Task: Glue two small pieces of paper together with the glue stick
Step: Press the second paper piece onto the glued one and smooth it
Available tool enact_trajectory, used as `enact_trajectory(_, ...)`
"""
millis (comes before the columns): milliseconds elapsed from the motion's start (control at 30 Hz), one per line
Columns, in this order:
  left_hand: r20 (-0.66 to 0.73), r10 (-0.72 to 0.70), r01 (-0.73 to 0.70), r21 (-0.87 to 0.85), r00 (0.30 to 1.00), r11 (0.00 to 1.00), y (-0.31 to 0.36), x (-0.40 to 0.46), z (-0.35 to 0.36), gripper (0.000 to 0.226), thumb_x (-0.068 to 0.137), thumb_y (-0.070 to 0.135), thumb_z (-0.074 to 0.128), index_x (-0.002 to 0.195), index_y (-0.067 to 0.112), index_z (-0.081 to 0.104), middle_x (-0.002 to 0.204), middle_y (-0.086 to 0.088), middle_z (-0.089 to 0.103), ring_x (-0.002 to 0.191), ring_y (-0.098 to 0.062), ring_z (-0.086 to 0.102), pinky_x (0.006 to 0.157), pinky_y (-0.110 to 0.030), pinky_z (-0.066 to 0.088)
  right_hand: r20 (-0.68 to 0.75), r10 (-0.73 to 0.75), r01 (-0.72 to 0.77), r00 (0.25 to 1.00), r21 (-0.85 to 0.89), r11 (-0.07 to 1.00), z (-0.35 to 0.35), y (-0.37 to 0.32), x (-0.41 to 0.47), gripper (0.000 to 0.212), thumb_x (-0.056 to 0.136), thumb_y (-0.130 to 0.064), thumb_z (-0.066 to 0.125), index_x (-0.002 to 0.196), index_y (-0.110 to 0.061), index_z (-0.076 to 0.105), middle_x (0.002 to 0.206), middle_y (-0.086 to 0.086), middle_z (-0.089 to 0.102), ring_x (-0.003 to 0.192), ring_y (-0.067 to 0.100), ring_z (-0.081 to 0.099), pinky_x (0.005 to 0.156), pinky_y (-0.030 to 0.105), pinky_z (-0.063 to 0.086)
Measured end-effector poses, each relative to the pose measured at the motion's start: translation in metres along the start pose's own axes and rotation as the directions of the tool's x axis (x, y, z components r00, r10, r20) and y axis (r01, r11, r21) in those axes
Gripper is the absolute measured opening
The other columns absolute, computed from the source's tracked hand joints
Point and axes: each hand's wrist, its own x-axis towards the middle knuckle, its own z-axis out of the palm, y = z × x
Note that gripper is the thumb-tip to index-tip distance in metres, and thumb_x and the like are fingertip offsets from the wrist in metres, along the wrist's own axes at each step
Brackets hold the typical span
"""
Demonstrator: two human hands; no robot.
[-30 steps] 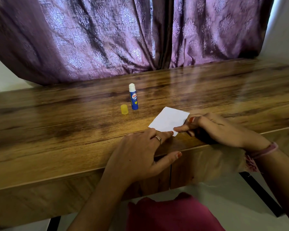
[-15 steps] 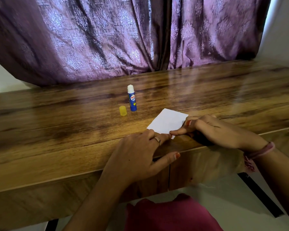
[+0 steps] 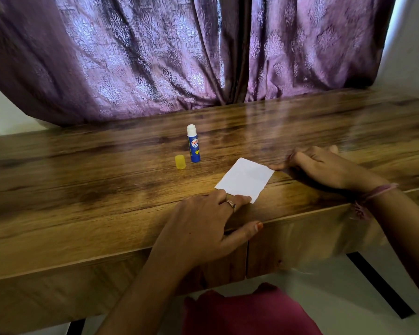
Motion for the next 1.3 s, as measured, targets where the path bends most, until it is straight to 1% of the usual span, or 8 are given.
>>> enact_trajectory(267, -0.032, -0.055, 0.054, -0.037, 0.998, 0.998, 0.001, 0.001, 0.003, 0.068, 0.084, 0.075, 0.011, 0.133, 0.040, 0.044, 0.112, 0.012, 0.062, 0.075, 0.001, 0.045, 0.054, -0.015, 0.034, -0.016, -0.032, 0.033, 0.999, 0.063, 0.997, 0.003, -0.004, -0.013, 0.050, 0.074, -0.068, 0.017, 0.077, -0.038, 0.057, 0.072, -0.007, 0.053, 0.082, -0.013, 0.047, 0.079, 0.038, 0.022)
enact_trajectory(333, -0.049, -0.093, 0.090, -0.064, 0.994, 0.994, 0.001, 0.001, 0.003, 0.069, 0.085, 0.073, 0.012, 0.130, 0.036, 0.047, 0.110, 0.010, 0.062, 0.079, -0.001, 0.052, 0.059, -0.019, 0.041, -0.004, -0.039, 0.040, 0.999, 0.093, 0.995, 0.002, -0.010, -0.019, 0.035, 0.088, -0.055, 0.026, 0.070, -0.056, 0.056, 0.071, -0.007, 0.050, 0.078, -0.014, 0.047, 0.086, 0.044, 0.028)
enact_trajectory(433, -0.083, -0.178, 0.175, -0.051, 0.980, 0.983, 0.003, 0.000, 0.004, 0.070, 0.084, 0.071, 0.011, 0.127, 0.031, 0.051, 0.103, 0.007, 0.060, 0.081, -0.005, 0.053, 0.063, -0.022, 0.042, -0.043, -0.092, 0.095, 0.995, 0.079, 0.992, 0.001, -0.017, -0.030, 0.062, 0.100, -0.025, 0.034, 0.062, -0.072, 0.050, 0.069, -0.010, 0.043, 0.077, -0.009, 0.046, 0.085, 0.041, 0.027)
enact_trajectory(600, -0.085, -0.276, 0.279, 0.030, 0.958, 0.960, 0.005, 0.001, 0.004, 0.078, 0.084, 0.071, 0.009, 0.134, 0.025, 0.048, 0.105, 0.003, 0.059, 0.081, -0.008, 0.052, 0.063, -0.024, 0.038, -0.006, -0.096, 0.096, 0.995, 0.089, 0.991, 0.006, -0.017, -0.045, 0.046, 0.099, -0.032, 0.029, 0.089, -0.053, 0.068, 0.076, -0.012, 0.045, 0.091, -0.006, 0.045, 0.075, 0.036, 0.016)
enact_trajectory(700, -0.070, -0.286, 0.290, 0.061, 0.956, 0.955, 0.005, 0.002, 0.004, 0.082, 0.082, 0.070, 0.008, 0.138, 0.023, 0.044, 0.107, 0.002, 0.059, 0.082, -0.009, 0.052, 0.061, -0.025, 0.036, 0.024, -0.080, 0.074, 0.997, 0.178, 0.981, 0.004, -0.020, -0.051, 0.050, 0.101, -0.029, 0.027, 0.088, -0.047, 0.072, 0.084, -0.014, 0.056, 0.098, 0.001, 0.049, 0.087, 0.038, 0.018)
enact_trajectory(867, -0.074, -0.279, 0.283, 0.049, 0.957, 0.958, 0.003, 0.003, 0.005, 0.080, 0.083, 0.069, 0.009, 0.145, 0.024, 0.031, 0.112, 0.003, 0.058, 0.087, -0.010, 0.056, 0.066, -0.026, 0.046, 0.109, -0.158, 0.111, 0.981, 0.351, 0.930, -0.001, -0.033, -0.056, 0.049, 0.097, -0.035, 0.029, 0.089, -0.034, 0.078, 0.077, -0.006, 0.059, 0.081, 0.010, 0.057, 0.086, 0.039, 0.035)
enact_trajectory(1033, -0.046, -0.104, 0.105, 0.025, 0.994, 0.994, 0.002, -0.001, -0.001, 0.065, 0.089, 0.064, 0.010, 0.146, 0.036, 0.023, 0.089, 0.010, 0.054, 0.065, -0.001, 0.040, 0.050, -0.016, 0.031, 0.197, -0.141, 0.027, 0.970, 0.492, 0.870, -0.004, -0.029, -0.051, 0.057, 0.097, -0.036, 0.025, 0.098, -0.006, 0.074, 0.072, -0.009, 0.061, 0.060, 0.007, 0.043, 0.060, 0.017, 0.035)
enact_trajectory(1300, 0.055, 0.100, -0.101, 0.020, 0.993, 0.995, 0.001, -0.002, -0.007, 0.072, 0.082, 0.081, 0.011, 0.142, 0.044, 0.024, 0.091, 0.010, 0.051, 0.075, -0.005, 0.044, 0.053, -0.022, 0.033, 0.223, -0.227, 0.121, 0.948, 0.406, 0.906, -0.004, -0.029, -0.044, 0.045, 0.104, -0.020, 0.028, 0.109, -0.027, 0.073, 0.067, -0.023, 0.054, 0.065, -0.002, 0.051, 0.069, 0.009, 0.033)
